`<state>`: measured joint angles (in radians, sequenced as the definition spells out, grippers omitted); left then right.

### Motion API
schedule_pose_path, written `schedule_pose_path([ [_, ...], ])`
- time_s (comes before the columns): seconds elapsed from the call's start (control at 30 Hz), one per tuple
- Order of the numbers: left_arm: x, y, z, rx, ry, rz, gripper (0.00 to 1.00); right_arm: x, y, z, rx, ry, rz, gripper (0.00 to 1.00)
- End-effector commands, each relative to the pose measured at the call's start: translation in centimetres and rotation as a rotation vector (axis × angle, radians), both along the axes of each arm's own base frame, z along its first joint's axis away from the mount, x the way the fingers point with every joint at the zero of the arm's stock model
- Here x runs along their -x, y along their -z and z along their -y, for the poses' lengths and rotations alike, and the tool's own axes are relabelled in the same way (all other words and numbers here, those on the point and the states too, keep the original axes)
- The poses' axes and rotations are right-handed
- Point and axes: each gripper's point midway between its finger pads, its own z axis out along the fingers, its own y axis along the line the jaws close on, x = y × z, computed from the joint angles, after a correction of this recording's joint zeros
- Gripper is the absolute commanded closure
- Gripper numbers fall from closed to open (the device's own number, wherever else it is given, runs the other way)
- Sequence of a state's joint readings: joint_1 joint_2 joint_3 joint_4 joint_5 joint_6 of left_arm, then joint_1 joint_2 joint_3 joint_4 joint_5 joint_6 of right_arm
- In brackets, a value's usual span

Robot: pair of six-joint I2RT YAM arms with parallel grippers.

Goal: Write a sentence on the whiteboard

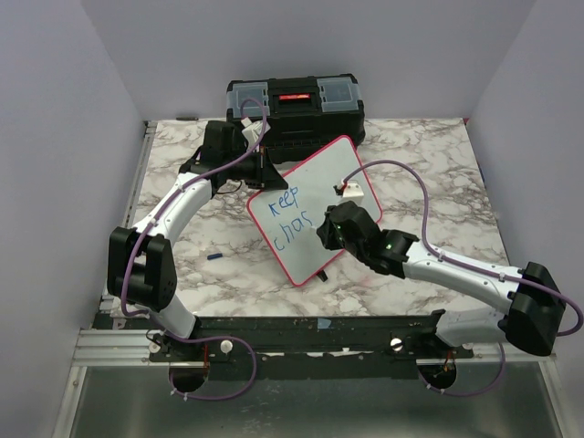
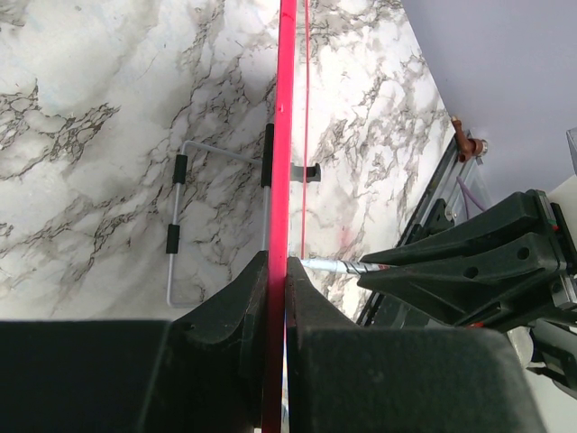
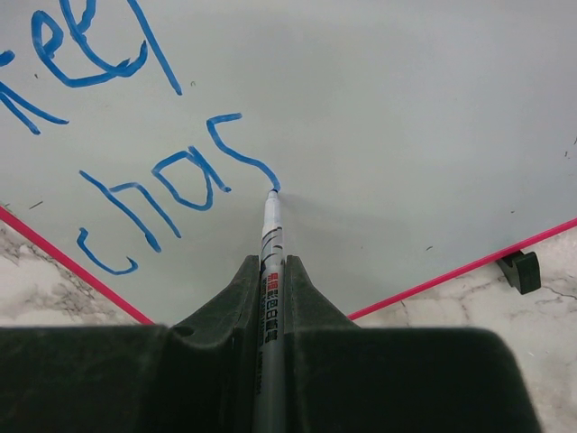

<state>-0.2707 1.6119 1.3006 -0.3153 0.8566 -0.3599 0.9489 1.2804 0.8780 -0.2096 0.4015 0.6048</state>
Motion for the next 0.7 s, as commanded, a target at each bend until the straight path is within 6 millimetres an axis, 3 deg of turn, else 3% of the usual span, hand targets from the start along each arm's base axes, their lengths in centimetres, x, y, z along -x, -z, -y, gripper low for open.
schedule_pose_path([
  [0.0, 0.5, -2.7, 0.6, 0.045, 0.038, 0.085, 1.00, 0.7, -0.2, -0.7, -0.033, -0.047, -0.007, 0.99],
  [0.33, 0.6, -2.7, 0.6, 0.045, 0.039, 0.086, 1.00, -0.2, -1.7, -1.8, -0.061, -0.056, 0.024, 0.99],
  [0.67, 0.6, -2.7, 0.6, 0.044, 0.037, 0.086, 1.00, -0.7, -5.6, -1.6, -0.137, -0.030, 0.110, 0.99],
])
